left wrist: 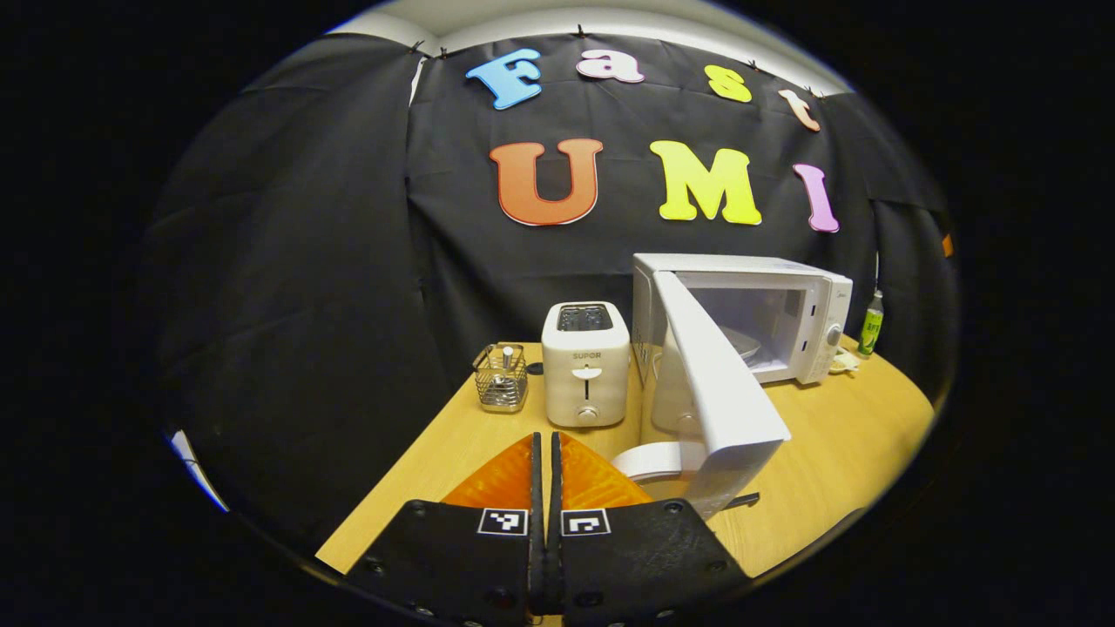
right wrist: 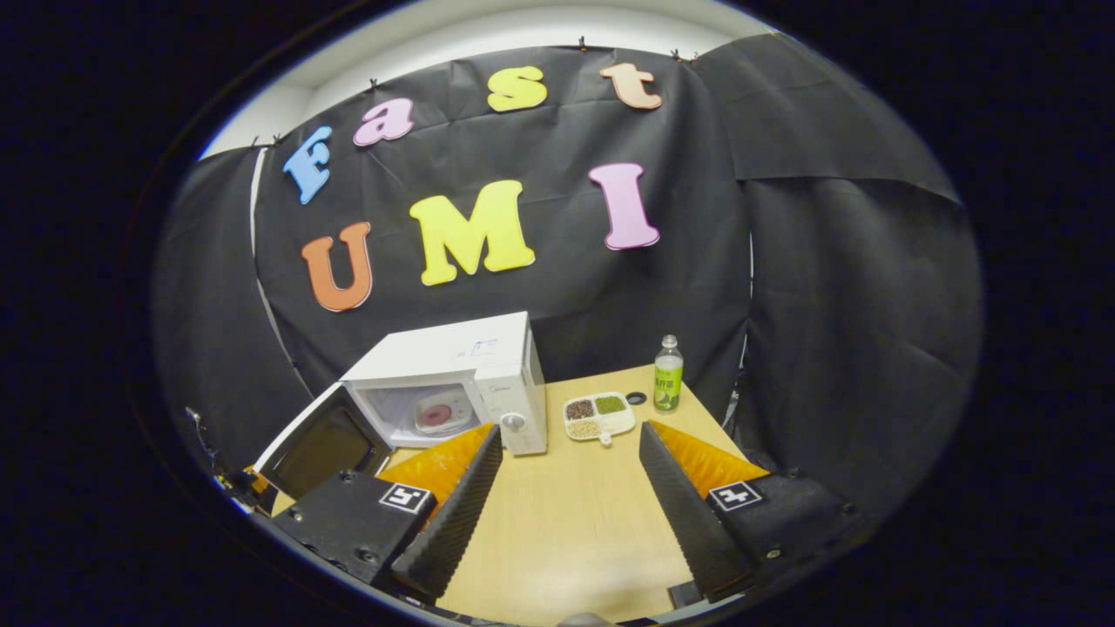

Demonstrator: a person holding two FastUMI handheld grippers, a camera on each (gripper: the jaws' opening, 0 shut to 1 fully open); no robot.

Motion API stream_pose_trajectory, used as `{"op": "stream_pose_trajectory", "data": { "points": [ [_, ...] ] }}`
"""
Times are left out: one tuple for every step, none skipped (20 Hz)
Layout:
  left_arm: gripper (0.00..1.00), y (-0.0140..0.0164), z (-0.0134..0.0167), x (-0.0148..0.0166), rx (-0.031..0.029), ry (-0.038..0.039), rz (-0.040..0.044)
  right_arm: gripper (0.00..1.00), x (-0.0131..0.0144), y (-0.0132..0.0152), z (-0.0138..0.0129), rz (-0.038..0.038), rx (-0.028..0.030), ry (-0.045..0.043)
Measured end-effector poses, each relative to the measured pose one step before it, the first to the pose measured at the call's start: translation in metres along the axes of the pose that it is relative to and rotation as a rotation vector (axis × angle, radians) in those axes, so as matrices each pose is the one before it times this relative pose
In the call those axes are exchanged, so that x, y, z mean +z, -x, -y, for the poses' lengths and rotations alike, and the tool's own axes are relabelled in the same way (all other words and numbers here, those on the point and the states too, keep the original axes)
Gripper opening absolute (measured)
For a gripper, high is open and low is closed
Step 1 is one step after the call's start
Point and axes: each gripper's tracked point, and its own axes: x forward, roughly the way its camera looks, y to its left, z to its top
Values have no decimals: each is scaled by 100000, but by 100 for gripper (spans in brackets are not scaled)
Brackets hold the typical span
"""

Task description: Open the microwave oven with the left hand, put the food in, and close the microwave oven.

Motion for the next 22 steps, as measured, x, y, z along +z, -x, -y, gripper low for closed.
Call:
{"op": "stream_pose_trajectory", "data": {
  "points": [
    [0,-36,517,53,-1000,1155,257,92,-147,102,-7,-825,452,-481],
    [0,29,662,9,-1294,770,-24,100,-151,71,-22,-512,320,-239],
    [0,45,780,23,-959,140,217,100,37,64,196,-107,19,-18],
    [0,206,744,-55,-936,-315,168,92,52,47,77,-139,231,249],
    [0,165,861,127,-1293,-160,552,92,-16,-83,84,-39,163,196],
    [0,303,1138,215,-1767,158,754,92,172,-51,-35,288,715,31],
    [0,163,1093,120,-2004,158,62,100,58,-167,12,-93,578,315],
    [0,190,1058,143,-1787,-19,533,92,-8,-146,83,-407,436,274],
    [0,46,1091,300,-1737,-421,856,92,51,-118,-26,-183,884,16],
    [0,-26,1220,242,-1733,-348,540,92,0,-90,91,-637,317,-50],
    [0,40,1371,446,-2542,-464,776,92,3,-95,3,-297,635,-204],
    [0,-134,1409,415,-2612,-483,634,92,145,-96,61,23,391,-182],
    [0,-146,1238,309,-2122,-1552,851,92,-1,-8,176,-5,220,-10],
    [0,-181,1241,364,-2430,-1542,416,92,94,28,82,-84,443,-45],
    [0,-139,986,172,-1939,-990,284,92,19,-2,145,42,280,-94],
    [0,-170,1071,198,-1976,-1057,94,92,-23,42,125,-150,350,60],
    [0,-307,993,77,-1568,-782,-197,92,-37,11,255,-40,124,0],
    [0,-348,945,202,-1357,-654,-384,92,3,-15,334,-220,-135,-269],
    [0,-371,1058,76,-1404,-404,-142,92,-139,74,396,-408,5,-553],
    [0,-339,902,146,-1413,-421,121,92,102,62,367,69,-47,-612],
    [0,-369,833,56,-1349,-629,-185,92,22,-30,440,-160,-369,-274],
    [0,-349,725,-88,-1080,-730,-606,92,60,6,450,-235,-177,-294]
  ]
}}
